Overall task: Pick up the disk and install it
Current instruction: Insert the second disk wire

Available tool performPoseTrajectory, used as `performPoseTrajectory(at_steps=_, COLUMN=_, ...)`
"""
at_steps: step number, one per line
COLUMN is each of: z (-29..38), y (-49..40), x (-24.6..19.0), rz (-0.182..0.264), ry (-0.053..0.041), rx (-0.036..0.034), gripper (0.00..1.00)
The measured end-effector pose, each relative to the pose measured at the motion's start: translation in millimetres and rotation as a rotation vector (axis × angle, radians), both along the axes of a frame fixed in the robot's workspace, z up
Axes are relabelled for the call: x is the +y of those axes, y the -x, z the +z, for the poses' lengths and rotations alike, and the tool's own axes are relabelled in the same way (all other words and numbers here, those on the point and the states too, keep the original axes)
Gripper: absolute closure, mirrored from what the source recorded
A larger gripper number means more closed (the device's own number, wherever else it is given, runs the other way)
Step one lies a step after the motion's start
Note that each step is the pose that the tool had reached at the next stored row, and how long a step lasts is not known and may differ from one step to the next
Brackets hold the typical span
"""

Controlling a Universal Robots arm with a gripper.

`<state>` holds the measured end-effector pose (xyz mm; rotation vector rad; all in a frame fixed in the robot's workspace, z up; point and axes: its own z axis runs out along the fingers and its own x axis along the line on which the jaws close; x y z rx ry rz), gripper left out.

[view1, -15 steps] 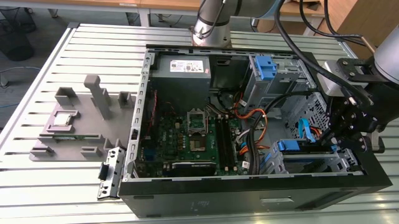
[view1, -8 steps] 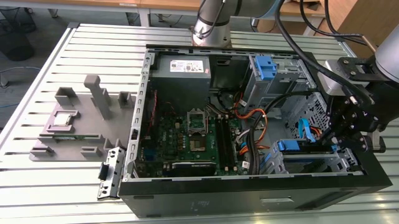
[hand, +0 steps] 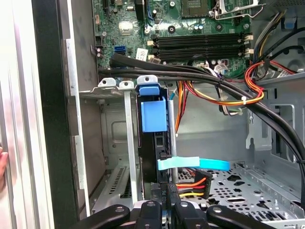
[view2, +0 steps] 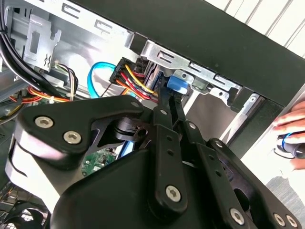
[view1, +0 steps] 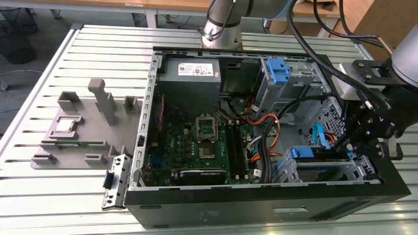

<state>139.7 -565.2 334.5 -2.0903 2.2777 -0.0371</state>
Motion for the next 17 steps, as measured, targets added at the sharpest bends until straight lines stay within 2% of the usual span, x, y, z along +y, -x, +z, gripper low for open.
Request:
performPoseTrajectory(at_steps=6, z=2.0, y=0.4, x=0.7, rz=0.000, ry=-0.0001, rx=0.0000, gripper=0.83)
performPoseTrajectory(at_steps=17, z=1.5, y=5.2, x=1.2, rz=0.000, ry=-0.0042, rx=0.0000, gripper=0.83)
